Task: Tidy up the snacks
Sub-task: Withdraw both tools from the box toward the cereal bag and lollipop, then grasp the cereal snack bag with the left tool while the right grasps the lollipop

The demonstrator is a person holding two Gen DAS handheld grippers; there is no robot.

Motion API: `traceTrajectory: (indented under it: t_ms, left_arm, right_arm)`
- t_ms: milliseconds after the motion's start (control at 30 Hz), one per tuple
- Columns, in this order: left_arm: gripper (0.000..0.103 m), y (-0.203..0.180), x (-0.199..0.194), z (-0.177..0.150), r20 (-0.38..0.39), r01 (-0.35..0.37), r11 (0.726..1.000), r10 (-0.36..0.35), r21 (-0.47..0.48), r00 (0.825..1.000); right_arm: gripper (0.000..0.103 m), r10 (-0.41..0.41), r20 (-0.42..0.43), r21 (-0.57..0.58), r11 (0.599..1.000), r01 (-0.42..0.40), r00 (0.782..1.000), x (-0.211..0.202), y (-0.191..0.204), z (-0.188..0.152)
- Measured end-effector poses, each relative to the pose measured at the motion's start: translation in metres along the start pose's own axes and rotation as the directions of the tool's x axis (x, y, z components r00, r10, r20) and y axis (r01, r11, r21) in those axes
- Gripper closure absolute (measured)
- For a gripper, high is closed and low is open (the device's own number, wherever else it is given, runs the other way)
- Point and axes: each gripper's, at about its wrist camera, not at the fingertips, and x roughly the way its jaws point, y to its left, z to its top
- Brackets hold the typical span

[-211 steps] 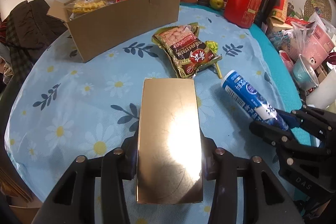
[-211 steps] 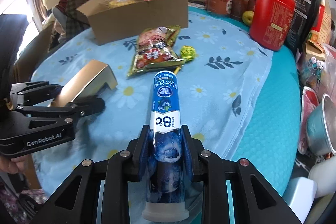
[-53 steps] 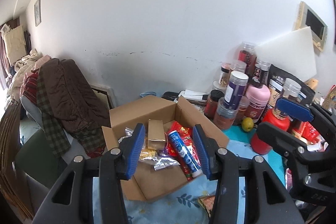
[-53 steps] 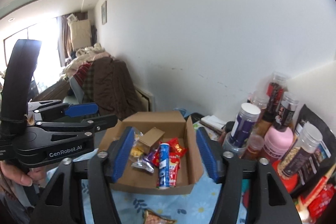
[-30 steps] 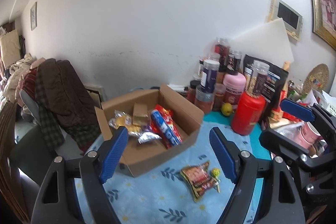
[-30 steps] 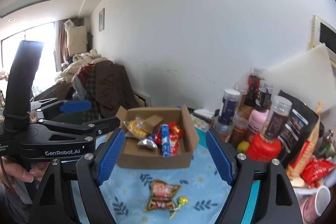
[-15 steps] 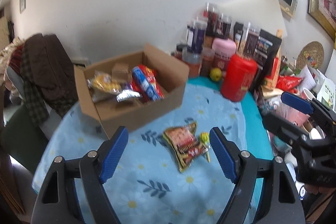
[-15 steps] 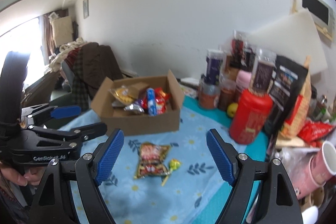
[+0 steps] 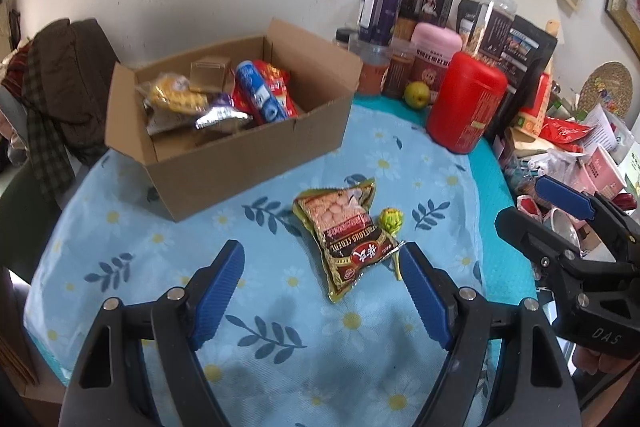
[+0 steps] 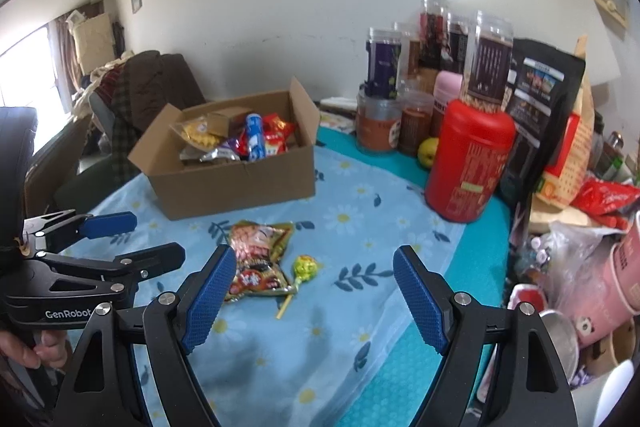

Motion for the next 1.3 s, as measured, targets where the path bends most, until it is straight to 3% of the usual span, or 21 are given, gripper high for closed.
traceTrajectory:
  t_ms: [233,533,867,1300]
  left_arm:
    - [0.023,-0.003,0.022,0.003,-0.033,0.026,1.0,-0.026,-0.013,0.999]
    - [0.023,-0.014,0.066,0.013,-0.098,-0.022,1.0,0.022,0.002,0.995]
    - [0.023,-0.028,0.116,0.016,-0.19,-0.018,0.999,0.023,0.029,0.981]
    - [0.023,0.007,0.12,0.005,-0.216,-0.095,0.995,0.099,0.031,0.971]
  right_arm:
    - [0.021,-0.005,-0.058,0.01,1.0,0.006,0.998,0.03,-0.009,-0.009]
    - [0.021,-0.01,-0.107,-0.017,1.0,0.008,0.994,0.058,-0.017,-0.017]
    - [0.021,-0.017,-0.18,-0.026,1.0,0.013,0.983,0.085,-0.026,-0.033]
    - [0.023,0.011,-0.232,0.025,1.0,-0.005,0.973,0.108,-0.025,-0.032]
